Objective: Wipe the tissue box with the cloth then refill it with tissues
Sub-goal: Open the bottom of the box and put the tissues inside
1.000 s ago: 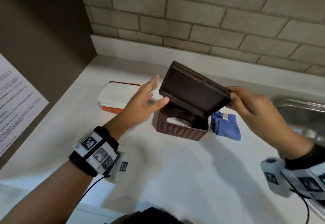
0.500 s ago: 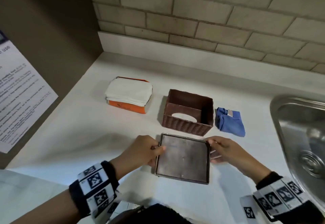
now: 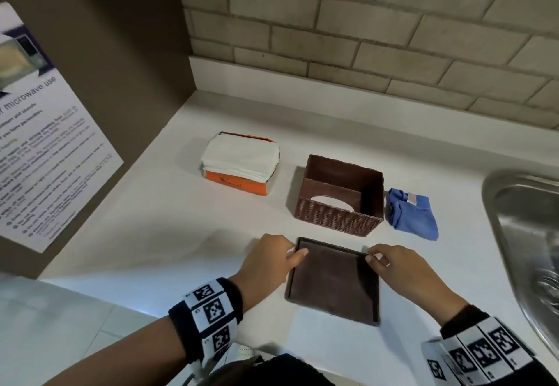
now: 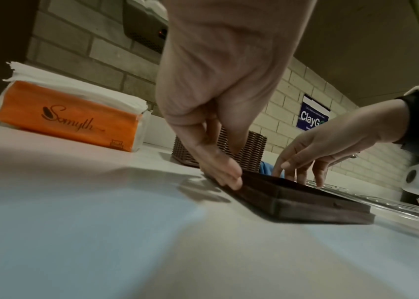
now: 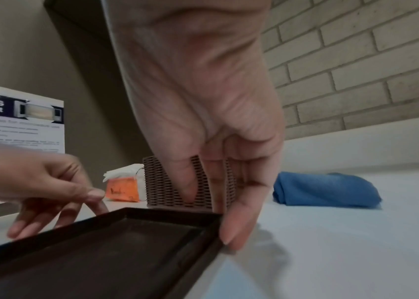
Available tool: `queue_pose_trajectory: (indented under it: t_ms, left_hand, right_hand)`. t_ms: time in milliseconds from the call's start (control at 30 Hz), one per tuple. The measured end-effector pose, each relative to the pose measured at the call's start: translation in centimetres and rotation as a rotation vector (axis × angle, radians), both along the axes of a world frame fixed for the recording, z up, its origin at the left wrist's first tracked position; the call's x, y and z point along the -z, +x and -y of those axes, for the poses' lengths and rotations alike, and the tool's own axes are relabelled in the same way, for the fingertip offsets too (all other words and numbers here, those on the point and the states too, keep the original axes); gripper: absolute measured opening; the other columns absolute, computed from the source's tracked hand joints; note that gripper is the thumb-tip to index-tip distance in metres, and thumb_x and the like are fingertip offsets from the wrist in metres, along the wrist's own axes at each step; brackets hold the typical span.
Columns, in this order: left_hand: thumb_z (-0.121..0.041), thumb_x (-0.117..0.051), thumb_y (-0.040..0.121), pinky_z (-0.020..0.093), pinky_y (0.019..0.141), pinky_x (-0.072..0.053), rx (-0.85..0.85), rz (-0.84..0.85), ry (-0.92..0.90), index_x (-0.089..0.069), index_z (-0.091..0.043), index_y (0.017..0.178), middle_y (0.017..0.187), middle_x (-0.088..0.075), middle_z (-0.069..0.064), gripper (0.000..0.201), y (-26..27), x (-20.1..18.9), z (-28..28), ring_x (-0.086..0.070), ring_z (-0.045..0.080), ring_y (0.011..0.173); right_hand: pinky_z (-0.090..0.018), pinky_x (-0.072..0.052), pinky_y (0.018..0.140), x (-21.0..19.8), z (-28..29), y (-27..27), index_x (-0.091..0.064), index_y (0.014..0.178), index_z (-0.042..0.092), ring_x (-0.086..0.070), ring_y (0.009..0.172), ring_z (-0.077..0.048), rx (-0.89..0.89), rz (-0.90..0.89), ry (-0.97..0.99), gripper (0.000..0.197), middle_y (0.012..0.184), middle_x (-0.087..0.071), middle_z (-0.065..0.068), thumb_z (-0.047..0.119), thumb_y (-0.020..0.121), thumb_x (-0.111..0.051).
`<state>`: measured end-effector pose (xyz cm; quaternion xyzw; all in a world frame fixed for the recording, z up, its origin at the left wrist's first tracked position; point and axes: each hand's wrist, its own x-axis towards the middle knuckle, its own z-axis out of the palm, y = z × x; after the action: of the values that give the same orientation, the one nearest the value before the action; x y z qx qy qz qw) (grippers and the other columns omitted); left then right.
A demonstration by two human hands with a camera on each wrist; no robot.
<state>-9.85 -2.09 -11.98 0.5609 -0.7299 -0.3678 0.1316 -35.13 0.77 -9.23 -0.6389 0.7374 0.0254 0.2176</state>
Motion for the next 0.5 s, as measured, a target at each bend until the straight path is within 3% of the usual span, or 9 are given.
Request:
queue_pose_trajectory:
  t_ms: [133, 233, 267, 333, 400, 433, 500]
  left_hand:
    - [-0.050, -0.049, 0.093, 0.046, 0.071, -0.051, 0.001, -0.004, -0.051, -0.060, 0.001, 0.067, 0.066, -0.063, 0.019, 0.059, 0.7, -1.0, 0.7, -0.064, 0.031, 0.061]
    - [-0.054, -0.048, 0.090, 0.046, 0.071, -0.057, -0.087, -0.092, -0.028, -0.052, -0.014, 0.052, 0.059, -0.062, 0.009, 0.055, 3.3, -2.9, 2.2, -0.066, 0.028, 0.063]
    - [-0.051, -0.050, 0.091, 0.043, 0.071, -0.058, -0.139, -0.143, -0.034, -0.051, -0.019, 0.050, 0.059, -0.063, 0.006, 0.052, 4.4, -3.9, 2.9, -0.066, 0.025, 0.063]
    - [-0.036, -0.054, 0.095, 0.034, 0.073, -0.053, -0.238, -0.231, -0.088, -0.062, -0.018, 0.061, 0.067, -0.066, 0.005, 0.039, 6.5, -5.6, 5.1, -0.063, 0.022, 0.067]
    - [-0.027, -0.052, 0.097, 0.019, 0.072, -0.045, -0.305, -0.200, -0.186, -0.070, -0.006, 0.081, 0.080, -0.065, 0.000, 0.032, 8.4, -7.2, 7.6, -0.059, 0.016, 0.076]
    - [-0.023, -0.051, 0.097, 0.014, 0.070, -0.041, -0.332, -0.190, -0.210, -0.071, -0.008, 0.087, 0.086, -0.063, -0.003, 0.027, 9.1, -7.8, 8.8, -0.056, 0.013, 0.082]
    - [-0.015, -0.045, 0.097, 0.021, 0.074, -0.038, -0.342, -0.176, -0.223, -0.065, -0.015, 0.092, 0.094, -0.059, 0.000, 0.021, 10.0, -8.3, 11.1, -0.053, 0.016, 0.090]
  right_hand:
    - [-0.028, -0.045, 0.086, -2.5, -0.2, 1.2, -0.058, 0.121, 0.028, -0.061, 0.106, -0.020, -0.013, -0.143, 0.037, 0.037, 0.113, -0.066, 0.000, 0.048, 0.096, -0.041]
    - [-0.026, -0.047, 0.080, -6.3, 0.2, 3.2, -0.063, 0.113, 0.028, -0.065, 0.096, -0.016, -0.058, -0.049, -0.072, 0.029, 0.102, -0.069, 0.005, 0.042, 0.096, -0.045]
    - [-0.025, -0.048, 0.078, -7.6, 0.5, 4.1, -0.065, 0.109, 0.029, -0.065, 0.092, -0.013, -0.083, 0.050, -0.101, 0.025, 0.096, -0.069, 0.009, 0.040, 0.095, -0.047]
    - [-0.025, -0.050, 0.083, -9.7, 1.6, 6.3, -0.065, 0.107, 0.031, -0.066, 0.091, -0.007, -0.073, 0.411, -0.113, 0.022, 0.094, -0.069, 0.014, 0.038, 0.095, -0.049]
    - [-0.026, -0.051, 0.087, -10.6, 3.5, 8.9, -0.065, 0.112, 0.028, -0.065, 0.095, -0.007, -0.002, 0.764, -0.102, 0.024, 0.099, -0.070, 0.007, 0.034, 0.097, -0.047]
    - [-0.025, -0.052, 0.087, -10.5, 4.8, 10.3, -0.064, 0.113, 0.025, -0.065, 0.096, -0.010, 0.029, 0.844, -0.105, 0.024, 0.102, -0.069, 0.003, 0.030, 0.098, -0.045]
    - [-0.021, -0.052, 0.081, -9.4, 8.0, 12.9, -0.060, 0.115, 0.020, -0.063, 0.096, -0.015, 0.123, 0.946, -0.100, 0.022, 0.107, -0.066, -0.003, 0.021, 0.100, -0.043]
